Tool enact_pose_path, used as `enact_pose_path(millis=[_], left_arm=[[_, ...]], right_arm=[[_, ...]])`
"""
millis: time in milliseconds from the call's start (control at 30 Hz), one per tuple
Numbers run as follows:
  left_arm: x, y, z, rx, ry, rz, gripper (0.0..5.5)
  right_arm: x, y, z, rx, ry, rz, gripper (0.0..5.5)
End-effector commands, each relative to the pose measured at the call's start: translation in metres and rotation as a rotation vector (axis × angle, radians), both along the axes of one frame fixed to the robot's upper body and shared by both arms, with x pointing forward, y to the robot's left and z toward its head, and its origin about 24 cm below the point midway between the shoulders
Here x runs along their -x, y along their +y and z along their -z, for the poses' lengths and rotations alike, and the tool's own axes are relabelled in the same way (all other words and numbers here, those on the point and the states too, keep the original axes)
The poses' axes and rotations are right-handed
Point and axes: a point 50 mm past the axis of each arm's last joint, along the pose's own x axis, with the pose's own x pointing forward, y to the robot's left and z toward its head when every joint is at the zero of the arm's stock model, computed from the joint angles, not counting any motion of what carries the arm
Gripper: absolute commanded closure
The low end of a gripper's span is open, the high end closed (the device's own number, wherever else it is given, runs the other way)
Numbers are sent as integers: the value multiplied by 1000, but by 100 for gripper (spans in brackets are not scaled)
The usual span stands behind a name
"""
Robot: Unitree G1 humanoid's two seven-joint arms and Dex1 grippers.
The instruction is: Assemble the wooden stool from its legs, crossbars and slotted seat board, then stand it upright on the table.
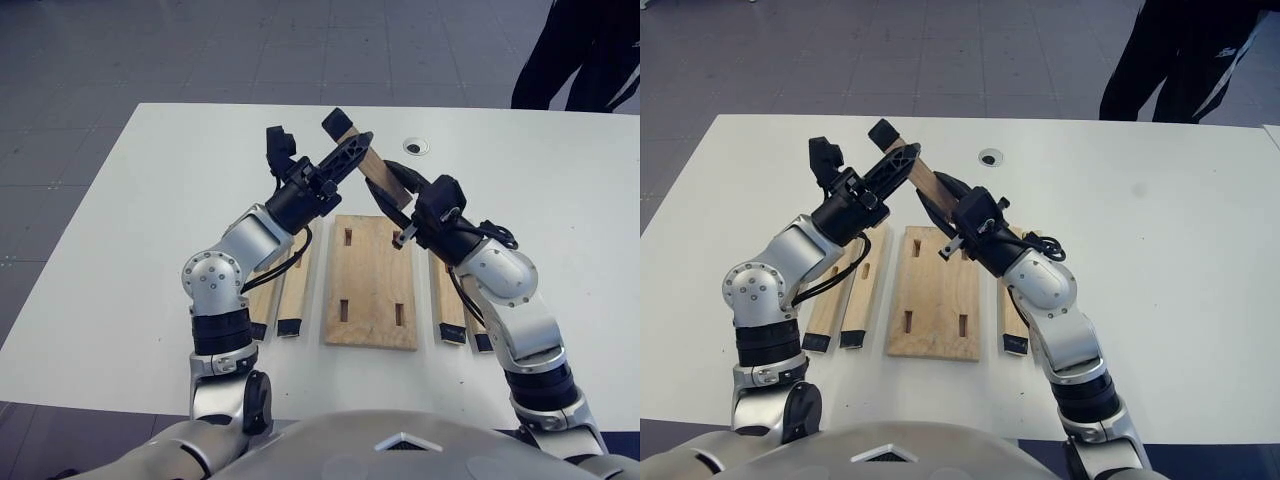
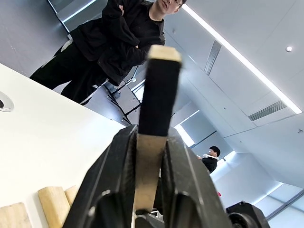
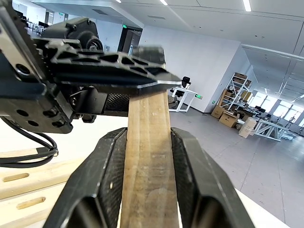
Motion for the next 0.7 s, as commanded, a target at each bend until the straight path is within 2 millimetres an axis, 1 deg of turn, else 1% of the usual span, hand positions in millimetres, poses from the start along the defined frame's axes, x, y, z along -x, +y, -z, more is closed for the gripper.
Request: enact_pose_path(millis=[33,200,233,367,467,500,533,567,633,700], left_arm=[[-4,-1,0,-28,-16,-34,505],[-7,1,0,-39,-29,-57,506],[-8,2,-1,-49,-38,-66,506],[-8,0,-6,-116,-115,-67,507],[-8,2,-6,-162,-147,-79,507],[-9,8,-6,-199,-159,-108,507],[-10,20,-6,-245,-170,-156,507],[-10,36,-5,-329,-195,-219,508],[-6,65,0,-509,-223,-345,508],[2,81,10,-649,-226,-429,508]], right_arm=[[2,3,3,17,10,-5,419],[3,4,7,43,22,-6,419],[3,4,9,51,44,-8,378],[2,4,14,54,102,-4,312],[-4,-4,17,88,116,69,253],[-7,-11,19,105,125,114,250],[-11,-20,20,103,133,162,250],[-15,-29,18,63,152,217,250],[-16,-41,16,-14,193,288,250],[-16,-51,18,-71,232,356,250]])
